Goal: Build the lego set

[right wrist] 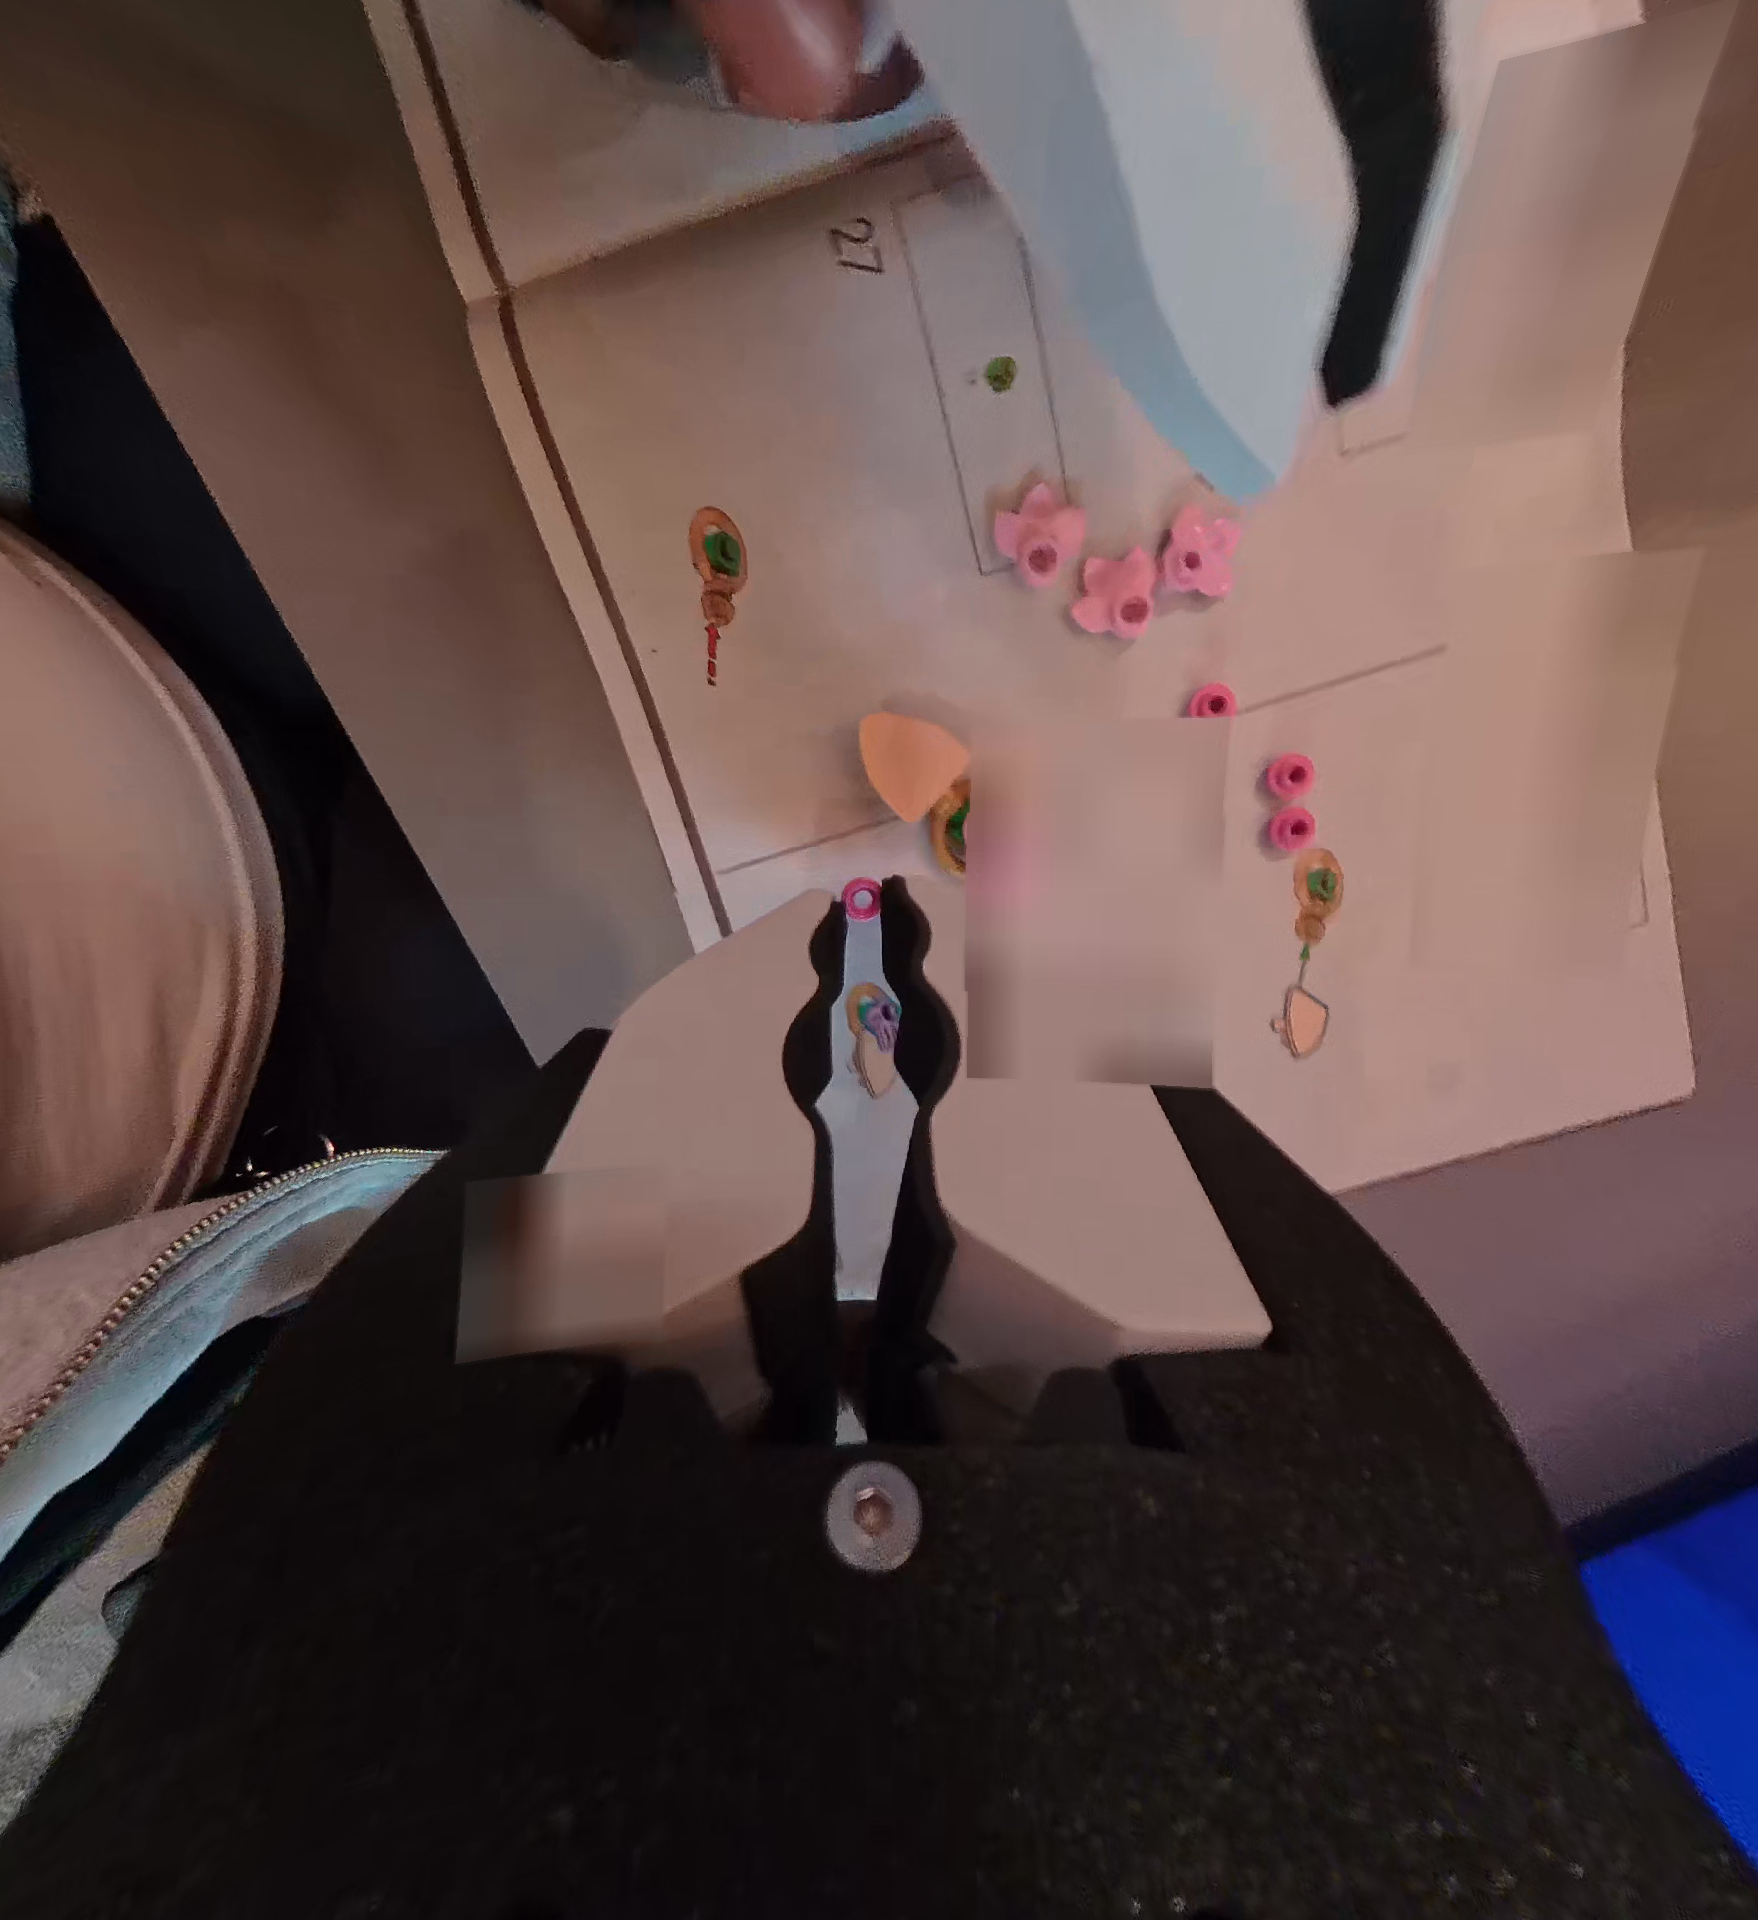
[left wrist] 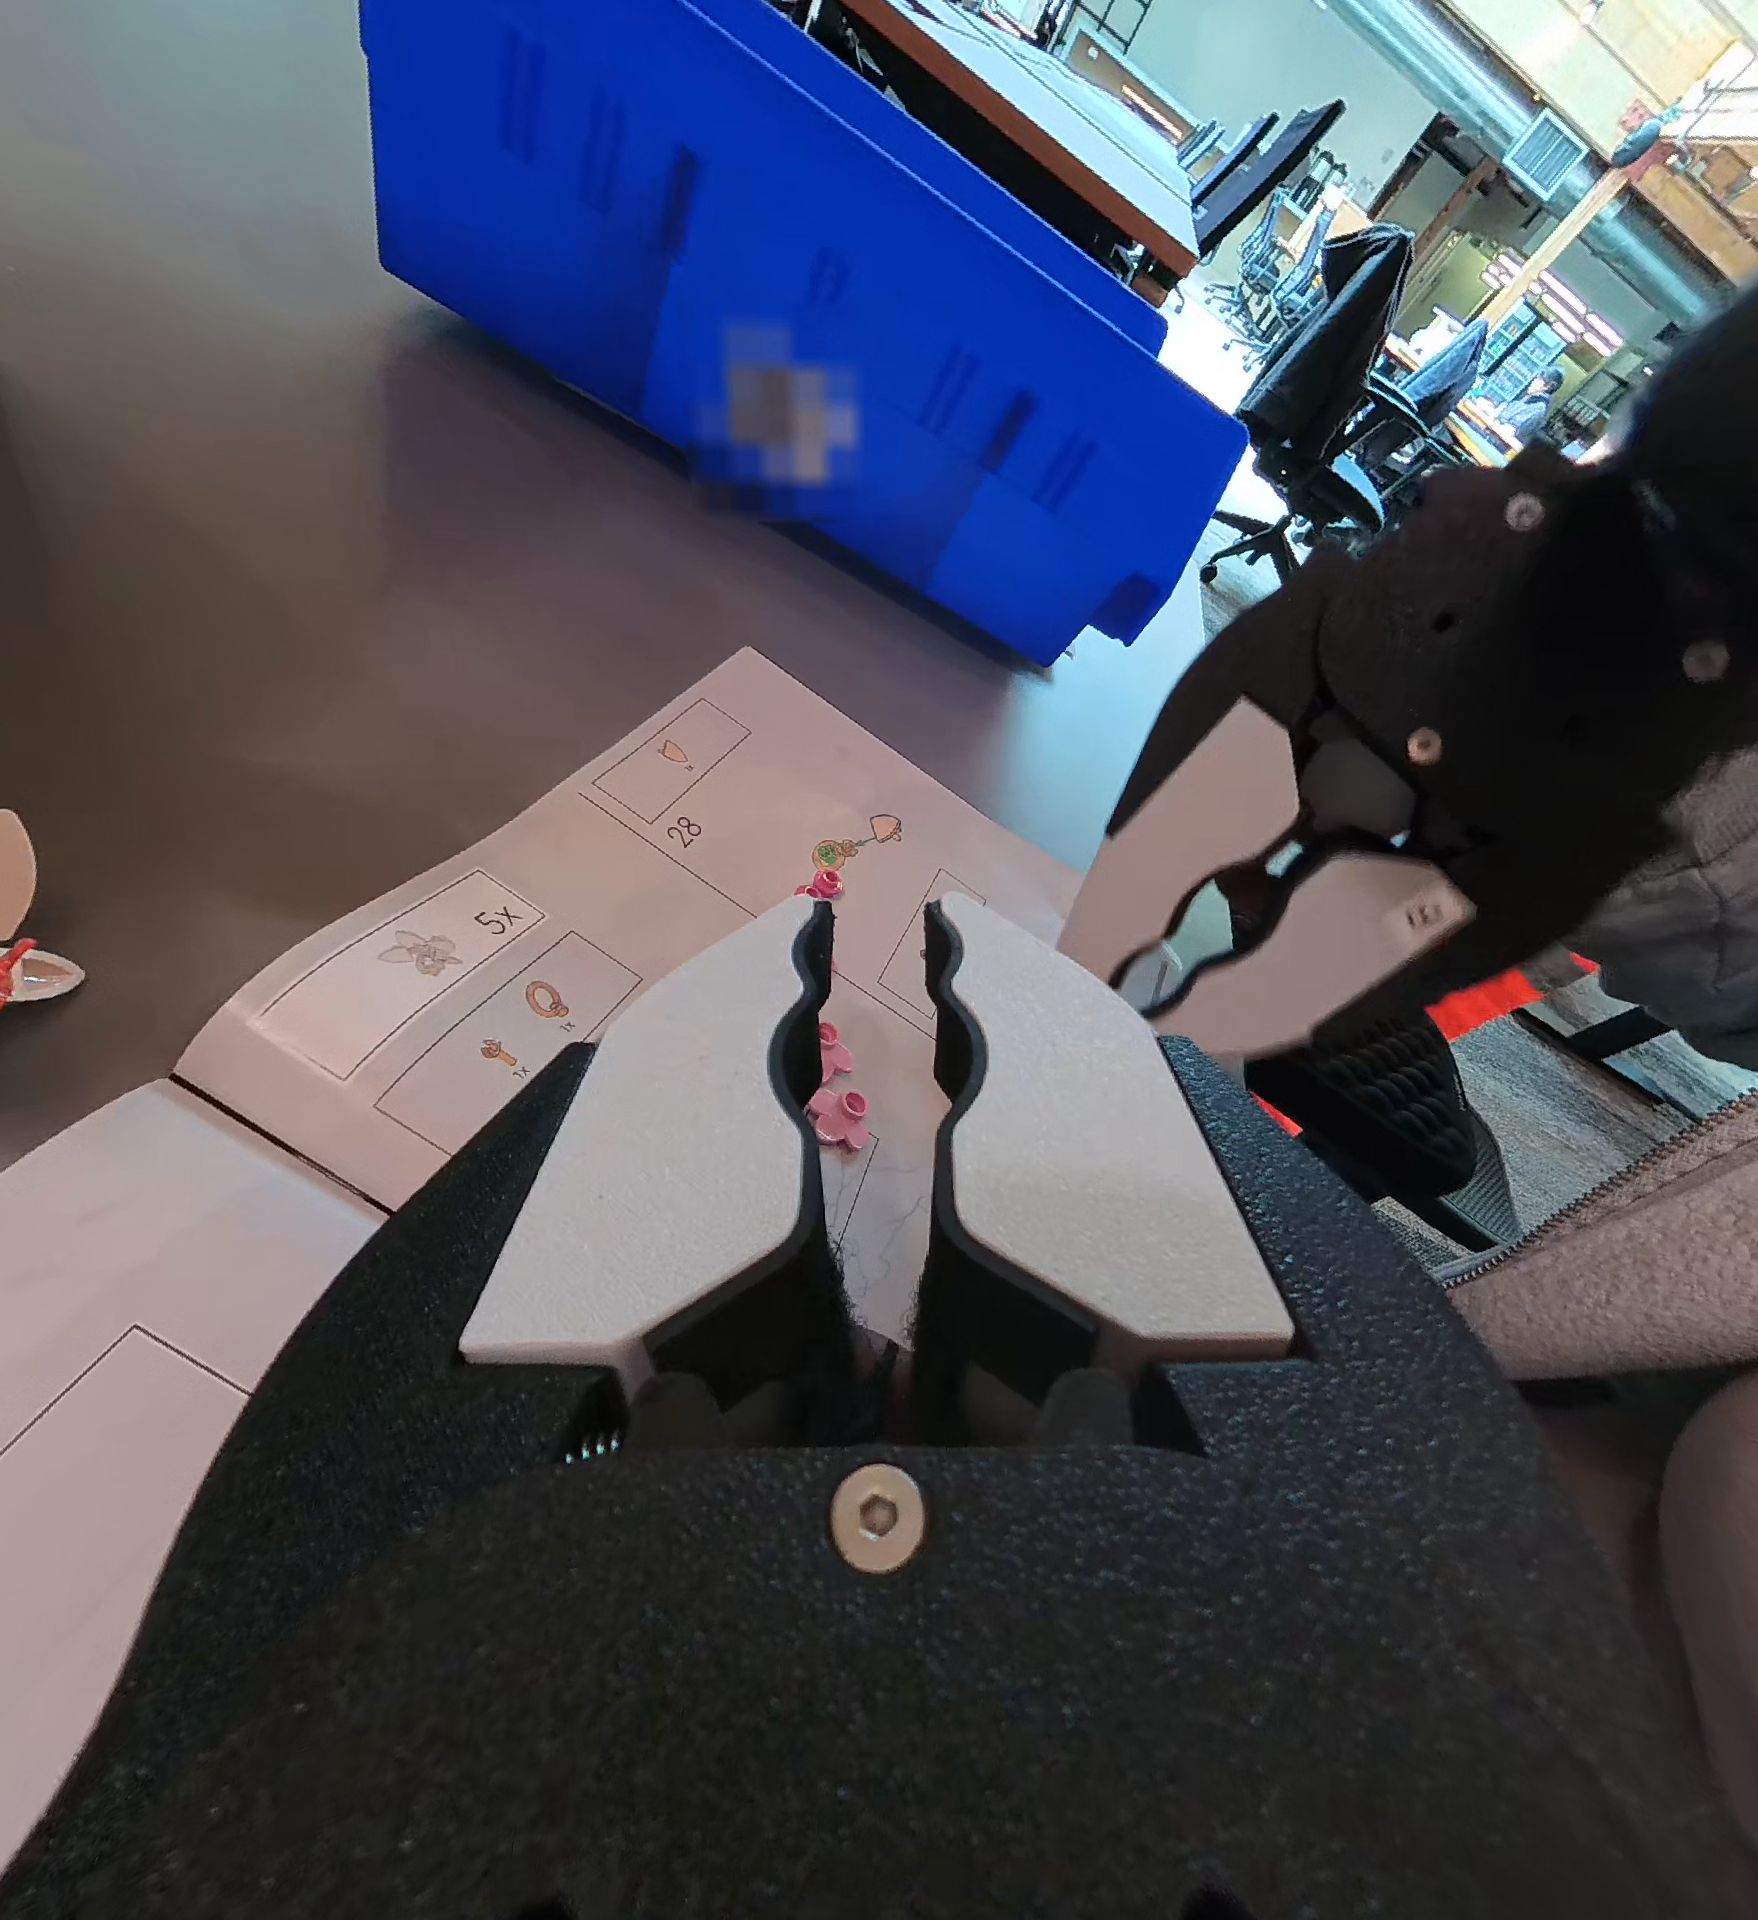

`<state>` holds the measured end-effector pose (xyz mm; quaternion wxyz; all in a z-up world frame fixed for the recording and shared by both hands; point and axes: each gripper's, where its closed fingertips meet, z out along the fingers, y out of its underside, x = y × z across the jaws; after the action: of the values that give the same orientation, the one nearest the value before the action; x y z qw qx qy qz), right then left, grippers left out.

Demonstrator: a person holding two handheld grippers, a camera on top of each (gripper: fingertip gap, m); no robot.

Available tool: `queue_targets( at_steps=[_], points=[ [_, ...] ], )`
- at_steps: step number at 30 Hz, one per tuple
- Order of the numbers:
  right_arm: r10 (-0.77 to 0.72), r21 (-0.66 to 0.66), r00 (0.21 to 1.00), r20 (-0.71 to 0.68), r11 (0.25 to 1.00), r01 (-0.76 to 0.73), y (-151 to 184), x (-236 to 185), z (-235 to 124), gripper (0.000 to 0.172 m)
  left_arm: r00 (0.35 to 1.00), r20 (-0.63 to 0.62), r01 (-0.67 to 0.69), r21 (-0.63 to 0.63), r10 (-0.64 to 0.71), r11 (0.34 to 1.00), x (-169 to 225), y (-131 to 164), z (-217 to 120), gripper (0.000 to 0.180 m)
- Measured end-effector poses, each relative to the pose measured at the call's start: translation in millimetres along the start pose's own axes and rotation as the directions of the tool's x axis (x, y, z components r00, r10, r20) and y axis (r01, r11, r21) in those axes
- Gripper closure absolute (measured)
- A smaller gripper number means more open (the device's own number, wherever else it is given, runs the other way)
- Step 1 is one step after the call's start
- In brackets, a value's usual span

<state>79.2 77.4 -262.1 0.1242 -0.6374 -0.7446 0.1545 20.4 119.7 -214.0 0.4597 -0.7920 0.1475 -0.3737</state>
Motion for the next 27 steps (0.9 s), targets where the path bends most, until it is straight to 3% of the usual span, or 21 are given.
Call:
queue_targets(
  at_steps=[6,11,13,21,23,26,27],
  points=[
    [0.167,0.220,0.979,-0.118,0.966,-0.138,0.6,39.6,-15.9,0.166,1.000,0.000,-0.001,-0.002,0.001,1.000,0.0,0.2,0.1,0.163],
    [0.156,0.413,0.955,-0.251,0.910,-0.040,-21.8,52.1,-38.7,0.165,1.000,0.003,0.016,0.006,-0.016,1.000,-1.9,-1.0,-0.6,0.163],
    [0.141,0.454,0.955,-0.262,0.891,-0.007,-29.2,50.6,-46.8,0.156,1.000,0.003,0.018,0.005,-0.018,1.000,-1.9,-0.8,-0.4,0.163],
    [0.097,0.377,0.981,-0.168,0.926,-0.027,-18.5,40.7,-29.7,0.144,1.000,0.003,0.018,0.009,-0.018,1.000,-2.1,-1.3,-0.9,0.164],
    [0.094,0.209,0.989,-0.114,0.975,-0.069,5.1,35.9,-10.0,0.142,1.000,0.003,0.016,0.008,-0.016,1.000,-2.0,-1.2,-0.8,0.163],
    [0.130,0.361,0.980,-0.148,0.930,-0.069,-9.2,42.6,-17.1,0.145,1.000,0.004,0.013,0.008,-0.013,1.000,-1.7,-1.3,-0.9,0.163],
    [0.146,0.350,0.981,-0.124,0.932,-0.095,-7.0,42.3,-16.9,0.147,1.000,0.004,0.013,0.008,-0.013,1.000,-1.7,-1.2,-0.9,0.163]
  ],
)
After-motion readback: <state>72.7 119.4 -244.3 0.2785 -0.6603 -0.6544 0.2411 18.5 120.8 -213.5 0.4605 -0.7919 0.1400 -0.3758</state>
